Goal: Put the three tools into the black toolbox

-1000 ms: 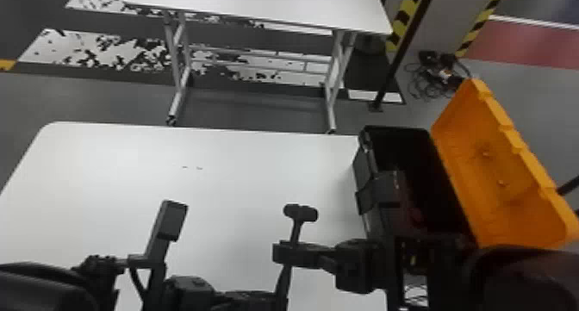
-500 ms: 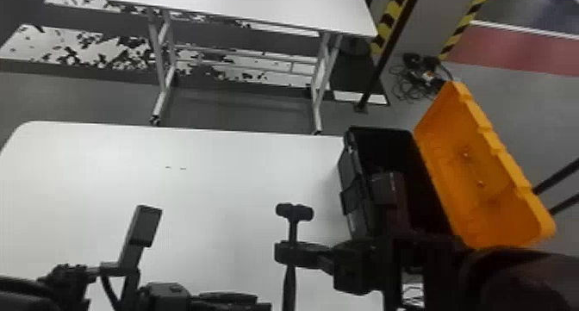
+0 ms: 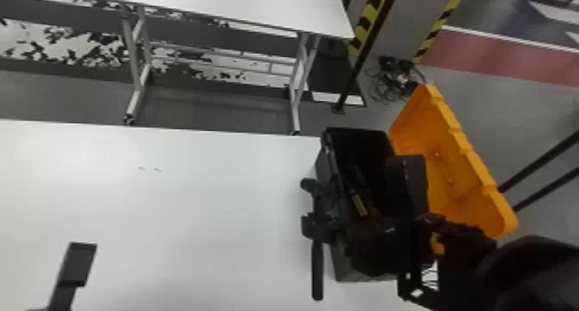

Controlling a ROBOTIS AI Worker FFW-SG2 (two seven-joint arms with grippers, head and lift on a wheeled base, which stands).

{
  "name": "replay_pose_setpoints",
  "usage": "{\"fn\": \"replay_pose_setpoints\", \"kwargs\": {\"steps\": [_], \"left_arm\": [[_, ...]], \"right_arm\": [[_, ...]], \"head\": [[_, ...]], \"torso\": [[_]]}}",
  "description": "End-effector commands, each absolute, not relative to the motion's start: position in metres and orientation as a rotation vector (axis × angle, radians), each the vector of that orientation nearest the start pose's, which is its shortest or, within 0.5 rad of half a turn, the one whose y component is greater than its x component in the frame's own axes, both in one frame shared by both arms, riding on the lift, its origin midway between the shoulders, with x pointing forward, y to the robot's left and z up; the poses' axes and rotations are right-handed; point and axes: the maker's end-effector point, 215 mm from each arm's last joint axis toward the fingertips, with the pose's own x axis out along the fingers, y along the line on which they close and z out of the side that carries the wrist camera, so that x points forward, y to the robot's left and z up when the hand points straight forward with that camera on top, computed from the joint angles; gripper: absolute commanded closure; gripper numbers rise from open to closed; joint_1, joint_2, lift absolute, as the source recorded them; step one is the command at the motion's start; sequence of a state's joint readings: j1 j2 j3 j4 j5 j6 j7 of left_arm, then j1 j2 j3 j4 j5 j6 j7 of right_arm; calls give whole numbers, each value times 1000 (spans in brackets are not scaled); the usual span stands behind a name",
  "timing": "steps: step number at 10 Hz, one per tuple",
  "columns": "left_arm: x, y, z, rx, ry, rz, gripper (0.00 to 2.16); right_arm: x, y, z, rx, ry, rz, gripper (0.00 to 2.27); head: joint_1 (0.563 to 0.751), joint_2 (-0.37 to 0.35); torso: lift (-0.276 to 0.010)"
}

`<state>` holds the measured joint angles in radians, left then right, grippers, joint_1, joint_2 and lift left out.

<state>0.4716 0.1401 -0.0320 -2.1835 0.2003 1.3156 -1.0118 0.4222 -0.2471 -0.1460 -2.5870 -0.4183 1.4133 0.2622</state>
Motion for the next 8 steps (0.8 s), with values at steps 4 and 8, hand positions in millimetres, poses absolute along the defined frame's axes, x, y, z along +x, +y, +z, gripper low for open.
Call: {"fn": "replay_pose_setpoints", "kwargs": {"steps": [4,8], "left_arm": [[202,78,-478,-616,1063,-944,19],[206,85,-482,-604,1065,-924,19]], "right_arm": [[387,-264,-343,-95,657,284,2233],[417,-325,-359,-217,587,207,2233]], "head": [[695,-314],[695,-350]], "torso": [[-51],[-51]]}}
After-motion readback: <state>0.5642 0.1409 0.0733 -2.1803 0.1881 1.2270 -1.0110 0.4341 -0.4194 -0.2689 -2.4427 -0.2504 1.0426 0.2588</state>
